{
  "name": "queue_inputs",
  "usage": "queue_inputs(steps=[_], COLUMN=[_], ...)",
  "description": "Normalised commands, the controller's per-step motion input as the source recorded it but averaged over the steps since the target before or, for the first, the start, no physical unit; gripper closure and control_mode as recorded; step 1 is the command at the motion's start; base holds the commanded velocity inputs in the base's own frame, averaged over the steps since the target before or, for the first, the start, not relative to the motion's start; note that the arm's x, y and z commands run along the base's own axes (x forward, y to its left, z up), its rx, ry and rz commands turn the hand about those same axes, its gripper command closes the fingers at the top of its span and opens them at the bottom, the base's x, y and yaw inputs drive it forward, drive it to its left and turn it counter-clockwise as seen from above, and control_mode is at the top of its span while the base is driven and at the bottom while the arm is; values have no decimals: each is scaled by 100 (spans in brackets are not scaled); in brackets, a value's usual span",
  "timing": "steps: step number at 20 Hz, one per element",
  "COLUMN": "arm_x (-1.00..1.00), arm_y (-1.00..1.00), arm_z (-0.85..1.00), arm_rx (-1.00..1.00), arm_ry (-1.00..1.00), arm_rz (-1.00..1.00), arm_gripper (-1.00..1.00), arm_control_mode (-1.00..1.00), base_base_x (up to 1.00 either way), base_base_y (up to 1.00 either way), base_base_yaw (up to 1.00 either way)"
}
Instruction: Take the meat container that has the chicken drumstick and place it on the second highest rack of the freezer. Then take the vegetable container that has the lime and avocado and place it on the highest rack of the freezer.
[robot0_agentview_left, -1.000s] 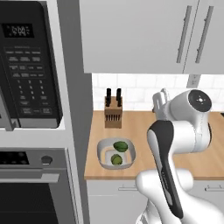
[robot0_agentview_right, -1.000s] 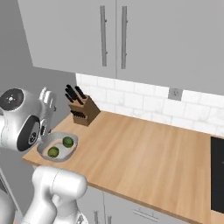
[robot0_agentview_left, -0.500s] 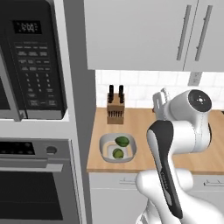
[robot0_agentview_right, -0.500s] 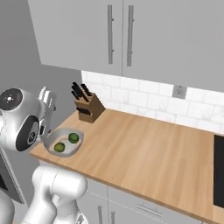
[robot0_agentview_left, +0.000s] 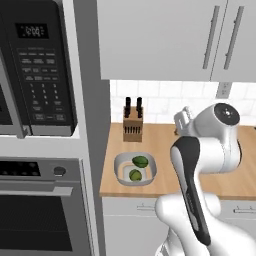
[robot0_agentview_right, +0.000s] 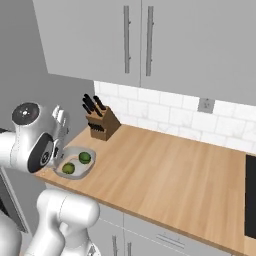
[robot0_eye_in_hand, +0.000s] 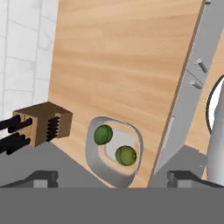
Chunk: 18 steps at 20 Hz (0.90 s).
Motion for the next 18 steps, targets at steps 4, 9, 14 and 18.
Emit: queue_inputs(steps=[4,9,14,18], arm_x=[28,27,16,38], arm_y=[-47,-5,9,14], arm_z=[-100,-100,-99,-49], arm_rx=[0,-2,-14,-5], arm_ry=[14,11,4,2], arm_rz=[34,48,41,12], arm_gripper=[-100,-100,-100,-100], arm_control_mode=[-100,-100,-100,-100], base_base_x=[0,0,0,0], base_base_y=[0,0,0,0], base_base_yaw=[0,0,0,0])
